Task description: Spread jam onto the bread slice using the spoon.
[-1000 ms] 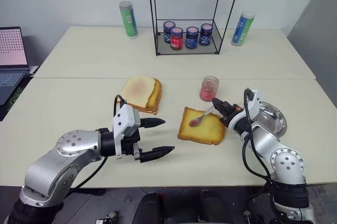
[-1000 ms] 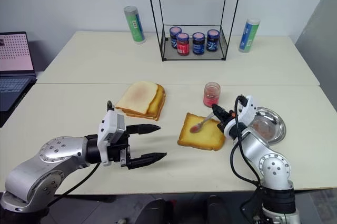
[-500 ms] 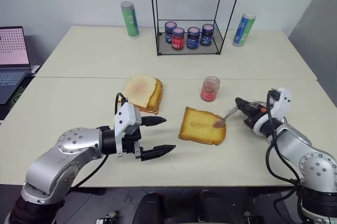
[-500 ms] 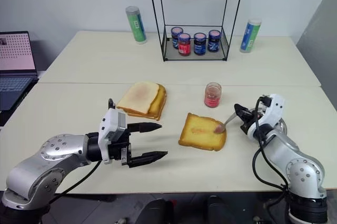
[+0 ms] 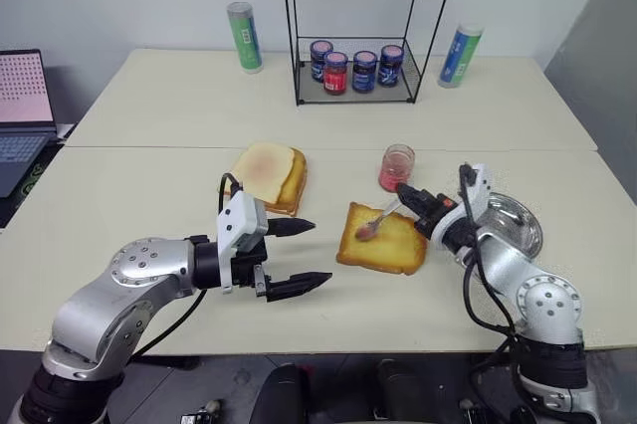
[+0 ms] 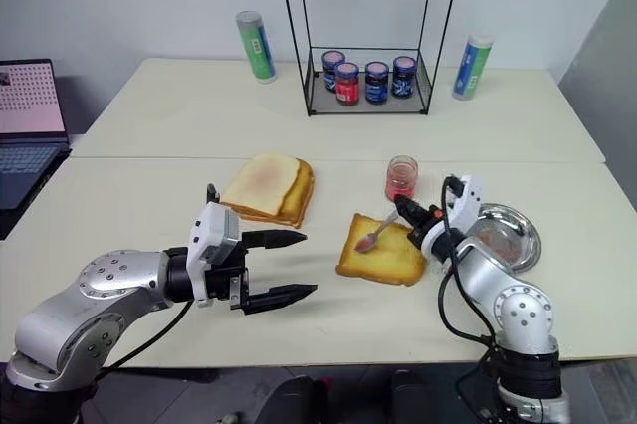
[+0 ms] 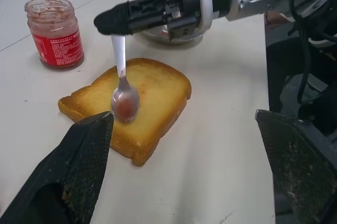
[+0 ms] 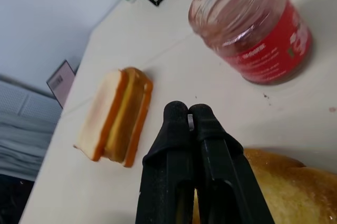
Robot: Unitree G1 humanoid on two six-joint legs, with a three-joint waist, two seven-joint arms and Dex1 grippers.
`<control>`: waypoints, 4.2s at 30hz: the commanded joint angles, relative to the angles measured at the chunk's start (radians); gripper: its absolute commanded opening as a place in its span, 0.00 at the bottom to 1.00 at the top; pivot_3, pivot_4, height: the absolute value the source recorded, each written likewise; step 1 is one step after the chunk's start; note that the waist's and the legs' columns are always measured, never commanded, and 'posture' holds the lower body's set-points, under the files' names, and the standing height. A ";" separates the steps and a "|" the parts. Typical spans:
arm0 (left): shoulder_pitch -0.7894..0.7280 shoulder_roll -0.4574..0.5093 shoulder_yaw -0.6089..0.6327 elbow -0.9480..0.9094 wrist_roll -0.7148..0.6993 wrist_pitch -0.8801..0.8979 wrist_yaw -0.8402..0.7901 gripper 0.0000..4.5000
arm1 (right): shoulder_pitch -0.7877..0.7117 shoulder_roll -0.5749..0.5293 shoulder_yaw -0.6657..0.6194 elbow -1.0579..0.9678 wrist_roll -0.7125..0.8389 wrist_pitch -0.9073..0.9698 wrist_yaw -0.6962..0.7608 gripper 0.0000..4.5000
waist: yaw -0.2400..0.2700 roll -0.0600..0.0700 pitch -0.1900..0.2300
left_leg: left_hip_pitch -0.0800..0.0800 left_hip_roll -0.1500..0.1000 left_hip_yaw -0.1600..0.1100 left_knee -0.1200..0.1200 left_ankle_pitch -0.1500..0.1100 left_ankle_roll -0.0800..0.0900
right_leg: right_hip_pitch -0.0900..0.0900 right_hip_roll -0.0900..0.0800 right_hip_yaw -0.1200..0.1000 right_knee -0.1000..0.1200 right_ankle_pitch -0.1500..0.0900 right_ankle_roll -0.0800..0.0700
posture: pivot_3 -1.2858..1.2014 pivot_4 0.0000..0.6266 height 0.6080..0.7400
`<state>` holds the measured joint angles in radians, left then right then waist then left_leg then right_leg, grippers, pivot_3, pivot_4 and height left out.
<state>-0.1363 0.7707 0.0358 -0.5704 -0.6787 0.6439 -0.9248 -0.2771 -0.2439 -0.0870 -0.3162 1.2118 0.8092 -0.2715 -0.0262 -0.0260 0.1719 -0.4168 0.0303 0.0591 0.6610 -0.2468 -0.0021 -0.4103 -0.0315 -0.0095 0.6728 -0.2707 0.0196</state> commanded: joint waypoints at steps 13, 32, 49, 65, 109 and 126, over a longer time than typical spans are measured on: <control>0.002 0.002 0.010 -0.013 0.005 -0.028 -0.006 1.00 | 0.085 -0.206 -0.185 -0.086 -0.040 0.047 0.122 0.02 | 0.002 -0.001 -0.001 | 0.001 0.000 0.000 0.000 0.000 0.000 | 0.001 0.000 0.000 0.000 0.000 0.001 | 0.52 0.24 1.00; -0.021 0.001 -0.002 -0.009 0.012 -0.029 -0.006 1.00 | 0.032 -0.002 -0.088 -0.012 0.026 0.047 0.074 0.02 | 0.000 -0.001 -0.001 | 0.000 0.001 0.000 0.000 0.000 0.000 | 0.000 0.001 0.000 0.001 0.001 -0.001 | 0.52 0.24 1.00; -0.136 -0.019 -0.066 0.067 0.035 -0.049 -0.055 1.00 | 0.097 -0.101 -0.283 -0.132 0.263 -0.009 0.022 0.02 | 0.001 -0.002 -0.001 | 0.001 0.001 -0.001 0.001 0.000 0.000 | 0.001 0.002 0.000 0.001 -0.002 0.003 | 0.52 0.24 1.00; -0.566 -0.320 -0.396 0.408 0.273 -0.211 -0.127 1.00 | 0.252 -0.350 -0.617 0.052 0.136 -0.165 0.179 0.02 | 0.022 -0.003 -0.001 | 0.000 0.000 0.000 0.001 -0.001 0.002 | 0.004 0.007 0.002 -0.009 0.002 0.001 | 0.52 0.24 1.00; -0.560 -0.414 -0.407 0.509 0.400 -0.282 -0.149 1.00 | 0.050 -0.392 -0.605 0.609 -0.284 -0.224 0.635 0.99 | 0.022 0.006 -0.005 | 0.000 0.000 0.000 0.001 -0.001 0.002 | 0.004 0.008 0.002 -0.008 0.002 0.000 | 0.52 0.24 1.00; -0.321 0.114 0.062 0.294 0.204 0.054 -0.178 1.00 | 0.170 -0.923 -0.232 -0.130 -0.297 0.018 1.198 0.99 | 0.004 0.011 -0.005 | 0.001 0.004 -0.002 0.001 -0.001 0.002 | 0.005 0.009 -0.001 -0.008 0.000 0.005 | 0.52 0.24 1.00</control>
<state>-0.4678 0.8602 0.0494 -0.2224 -0.4437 0.6899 -1.0889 -0.0900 -1.1459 -0.3353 -0.3954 0.9020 0.8219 0.8759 -0.0222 -0.0151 0.1673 -0.4158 0.0337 0.0573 0.6625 -0.2478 -0.0003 -0.4053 -0.0232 -0.0104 0.6646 -0.2710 0.0244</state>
